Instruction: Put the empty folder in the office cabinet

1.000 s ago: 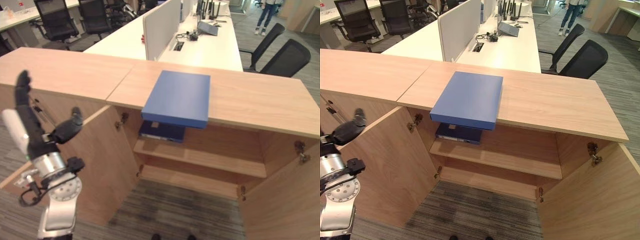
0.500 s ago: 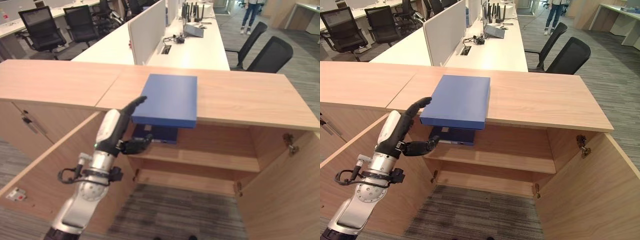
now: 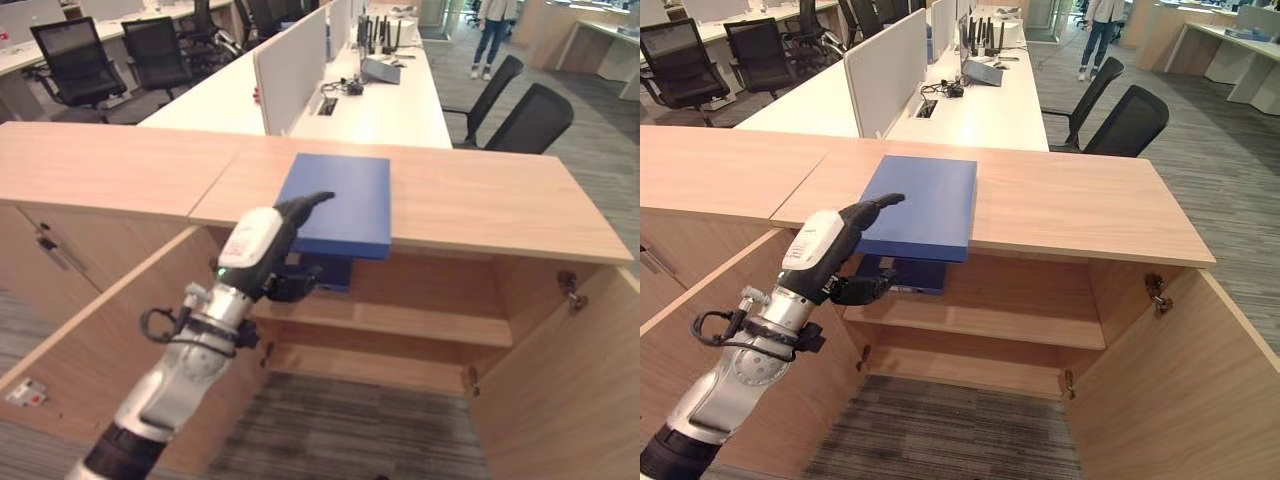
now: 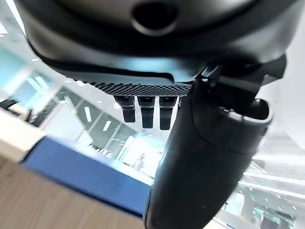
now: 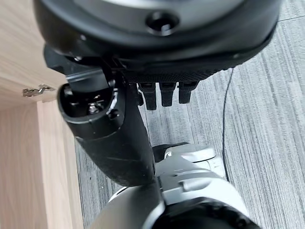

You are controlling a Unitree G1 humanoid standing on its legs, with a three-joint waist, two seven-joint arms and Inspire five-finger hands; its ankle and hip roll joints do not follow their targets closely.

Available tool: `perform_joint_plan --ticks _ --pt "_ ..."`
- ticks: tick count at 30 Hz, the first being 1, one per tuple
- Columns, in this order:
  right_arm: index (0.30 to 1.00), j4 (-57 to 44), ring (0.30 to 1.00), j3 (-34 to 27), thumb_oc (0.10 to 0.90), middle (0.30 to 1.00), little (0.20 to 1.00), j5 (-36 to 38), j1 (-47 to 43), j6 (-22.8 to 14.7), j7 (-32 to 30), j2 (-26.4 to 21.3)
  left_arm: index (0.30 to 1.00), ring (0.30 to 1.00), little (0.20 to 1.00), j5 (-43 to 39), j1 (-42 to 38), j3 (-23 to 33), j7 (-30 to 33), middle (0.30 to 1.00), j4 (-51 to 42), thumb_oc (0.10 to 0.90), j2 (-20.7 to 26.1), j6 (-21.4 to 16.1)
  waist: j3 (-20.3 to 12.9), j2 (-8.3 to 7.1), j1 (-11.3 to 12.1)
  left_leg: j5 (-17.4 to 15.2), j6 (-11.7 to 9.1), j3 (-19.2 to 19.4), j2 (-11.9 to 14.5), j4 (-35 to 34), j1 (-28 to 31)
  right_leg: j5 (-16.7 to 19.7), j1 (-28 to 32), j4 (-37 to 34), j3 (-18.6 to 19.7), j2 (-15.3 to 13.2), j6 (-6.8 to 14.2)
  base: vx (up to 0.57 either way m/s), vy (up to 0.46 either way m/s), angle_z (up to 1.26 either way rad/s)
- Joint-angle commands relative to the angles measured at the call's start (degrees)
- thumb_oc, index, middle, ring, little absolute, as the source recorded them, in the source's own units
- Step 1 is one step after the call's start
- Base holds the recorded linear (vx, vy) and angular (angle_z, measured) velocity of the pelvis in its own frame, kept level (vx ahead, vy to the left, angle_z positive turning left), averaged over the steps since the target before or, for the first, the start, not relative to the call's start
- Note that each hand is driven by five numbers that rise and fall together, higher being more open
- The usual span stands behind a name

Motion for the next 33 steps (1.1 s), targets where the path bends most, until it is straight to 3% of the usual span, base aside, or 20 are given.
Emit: perform_joint_plan --ticks 1,11,21,33 --pt "0.900 3.00 0.900 2.26 0.800 0.900 0.900 -1.50 -1.89 0.31 -0.20 -0.24 0.900 0.900 0.900 6.53 -13.40 -0.80 4.91 0.900 0.12 0.800 2.40 -3.51 -0.79 0.63 -0.61 -7.24 0.29 -0.94 -2.07 -0.10 2.11 -5.35 4.16 0.42 -1.70 0.84 3.59 0.00 0.000 0.00" --pt "0.900 3.53 0.900 2.43 0.800 0.900 0.900 -1.24 -2.12 0.07 -0.92 -0.83 0.900 0.900 0.900 14.15 -19.94 -7.57 5.32 0.900 6.13 0.800 2.68 -2.43 -1.07 1.04 -1.31 -7.57 0.42 -0.49 -2.14 -0.10 2.40 -5.39 4.23 0.42 -1.35 0.73 3.72 0.00 0.001 -0.02" --pt "0.900 3.44 0.900 2.04 0.800 0.900 0.900 -1.03 -2.18 0.20 -0.97 -1.01 0.900 0.900 0.900 16.36 -20.28 -8.40 4.64 0.900 9.49 0.800 1.74 -1.17 -1.07 1.05 -1.34 -7.74 0.51 -0.32 -2.14 -0.10 2.65 -5.50 4.36 0.42 -1.24 0.74 3.72 0.00 0.001 -0.02" --pt "0.900 3.95 0.900 2.82 0.800 0.900 0.900 -1.23 -2.65 0.20 -1.54 -1.26 0.900 0.900 0.900 23.98 -25.14 -9.95 9.41 0.900 18.72 0.800 -0.23 3.43 -1.20 1.03 -1.94 -7.81 0.47 0.03 -2.13 -0.10 2.87 -5.48 4.52 0.42 -0.93 0.73 3.70 0.00 0.000 0.00"
